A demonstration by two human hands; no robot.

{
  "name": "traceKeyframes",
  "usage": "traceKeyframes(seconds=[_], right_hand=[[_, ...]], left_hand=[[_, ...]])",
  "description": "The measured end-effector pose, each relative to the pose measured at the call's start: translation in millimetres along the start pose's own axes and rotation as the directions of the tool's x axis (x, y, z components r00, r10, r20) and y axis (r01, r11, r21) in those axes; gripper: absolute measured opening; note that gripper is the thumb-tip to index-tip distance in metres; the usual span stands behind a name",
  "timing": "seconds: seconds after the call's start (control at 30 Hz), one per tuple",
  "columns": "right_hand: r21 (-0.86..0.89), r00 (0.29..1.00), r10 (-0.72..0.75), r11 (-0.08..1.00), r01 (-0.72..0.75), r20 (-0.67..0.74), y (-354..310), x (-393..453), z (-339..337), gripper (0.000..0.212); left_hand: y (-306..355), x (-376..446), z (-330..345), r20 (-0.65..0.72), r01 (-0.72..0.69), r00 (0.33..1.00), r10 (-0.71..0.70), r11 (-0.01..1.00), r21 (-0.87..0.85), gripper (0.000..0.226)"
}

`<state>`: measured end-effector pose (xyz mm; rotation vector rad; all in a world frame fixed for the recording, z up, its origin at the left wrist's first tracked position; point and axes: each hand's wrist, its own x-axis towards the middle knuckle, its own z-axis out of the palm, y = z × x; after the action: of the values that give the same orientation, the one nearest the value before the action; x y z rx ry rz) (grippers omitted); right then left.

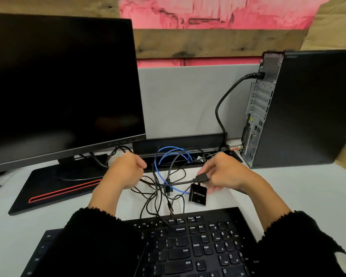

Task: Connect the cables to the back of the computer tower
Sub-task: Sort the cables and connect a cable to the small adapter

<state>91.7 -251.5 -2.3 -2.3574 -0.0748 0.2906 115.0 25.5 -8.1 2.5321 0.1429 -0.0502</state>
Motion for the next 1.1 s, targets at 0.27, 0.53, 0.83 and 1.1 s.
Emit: traceKeyframes(seconds=[0.27, 0.53, 0.83, 1.1], right_hand=[[0.246, 0.993, 0.027, 0.969, 0.001, -0.113, 8.4, -0.8, -7.5, 0.035], [-0.076, 0.925, -0.058, 0.997, 0.032, -0.375, 6.3, -2.9, -13.0, 0.019], [0.014, 0.739, -0.472, 0.839, 0.544, -0.48, -39.9, -0.6, 23.0, 0.015], [0.136, 0.88, -0.439, 0.875, 0.464, -0.18, -37.0, 10.4, 43.6, 0.031]], left_hand=[[21.0, -24.9, -3.3, 0.275, -0.375, 0.898, 0.342, 0.924, 0.076, 0.017], [25.4, -30.3, -10.5, -0.178, -0.363, 0.892, 0.415, 0.893, 0.265, 0.073], [22.4, -34.5, -31.8, -0.479, -0.421, 0.797, 0.367, 0.907, -0.005, 0.031], [24.3, -35.6, -36.2, -0.694, -0.433, 0.692, 0.198, 0.884, -0.179, 0.027]])
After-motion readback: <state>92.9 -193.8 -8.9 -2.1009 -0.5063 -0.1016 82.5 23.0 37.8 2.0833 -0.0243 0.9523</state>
